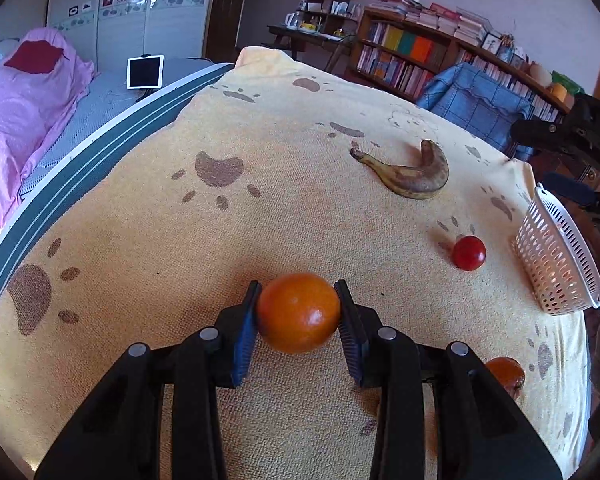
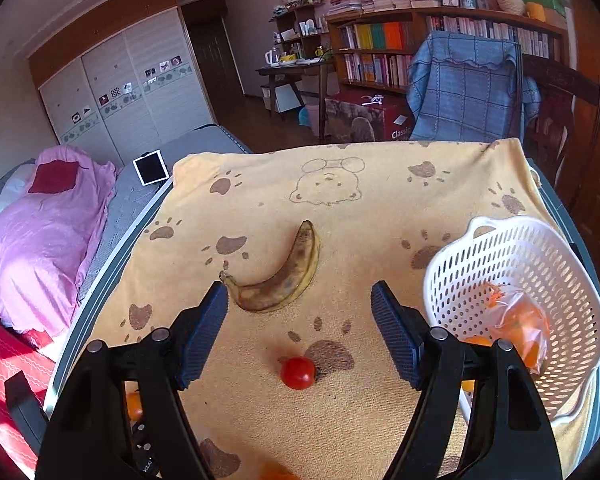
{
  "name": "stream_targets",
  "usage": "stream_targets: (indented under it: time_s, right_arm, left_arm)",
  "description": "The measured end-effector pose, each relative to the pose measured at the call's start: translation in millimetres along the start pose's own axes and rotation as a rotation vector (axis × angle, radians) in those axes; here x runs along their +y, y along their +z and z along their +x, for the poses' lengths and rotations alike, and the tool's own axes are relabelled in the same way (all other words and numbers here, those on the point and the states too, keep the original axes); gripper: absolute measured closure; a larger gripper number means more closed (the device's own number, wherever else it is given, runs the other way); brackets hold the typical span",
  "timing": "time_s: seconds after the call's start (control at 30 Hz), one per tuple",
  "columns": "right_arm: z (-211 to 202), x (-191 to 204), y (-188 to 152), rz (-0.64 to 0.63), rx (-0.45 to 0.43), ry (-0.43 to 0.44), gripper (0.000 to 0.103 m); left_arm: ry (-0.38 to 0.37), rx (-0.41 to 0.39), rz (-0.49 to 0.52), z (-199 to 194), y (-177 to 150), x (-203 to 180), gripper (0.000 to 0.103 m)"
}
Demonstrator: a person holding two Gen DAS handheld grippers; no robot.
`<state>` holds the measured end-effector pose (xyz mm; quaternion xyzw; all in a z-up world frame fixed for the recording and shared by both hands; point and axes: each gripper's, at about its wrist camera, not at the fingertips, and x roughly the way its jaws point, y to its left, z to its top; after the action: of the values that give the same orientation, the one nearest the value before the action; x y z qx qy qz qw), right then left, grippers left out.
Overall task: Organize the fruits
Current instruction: 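Lift the orange with the left gripper while the right gripper grasps the brown banana, then lift the banana with the right gripper and carry it toward the basket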
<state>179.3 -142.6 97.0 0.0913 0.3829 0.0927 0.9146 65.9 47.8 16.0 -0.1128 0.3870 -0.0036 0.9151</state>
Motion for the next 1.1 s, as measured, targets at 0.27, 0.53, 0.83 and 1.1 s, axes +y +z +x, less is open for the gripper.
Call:
stream_targets:
  time_s: [0.27,0.53,0.83,1.1]
  right_arm:
    - [77,-4,18,0.107,0.171,-0.047,0.028]
    - [116,-2,24,0.11,0.239,-0.074,0.036]
    - [134,14,26,0.015,0.254,-0.151,0.046]
    - [135,14,26,-0.007,0.243,-0.183,0.051]
  left_arm:
    - [0.011,-0.003,0.003,0,0,-2,0.066]
    - [0.016,-0.002,0.003,1,1,-3,0.066]
    - [0.017,-0.002,0.003,0,1,-4,0.066]
    - [0.015,-0.002,0.001,1,1,-4,0.066]
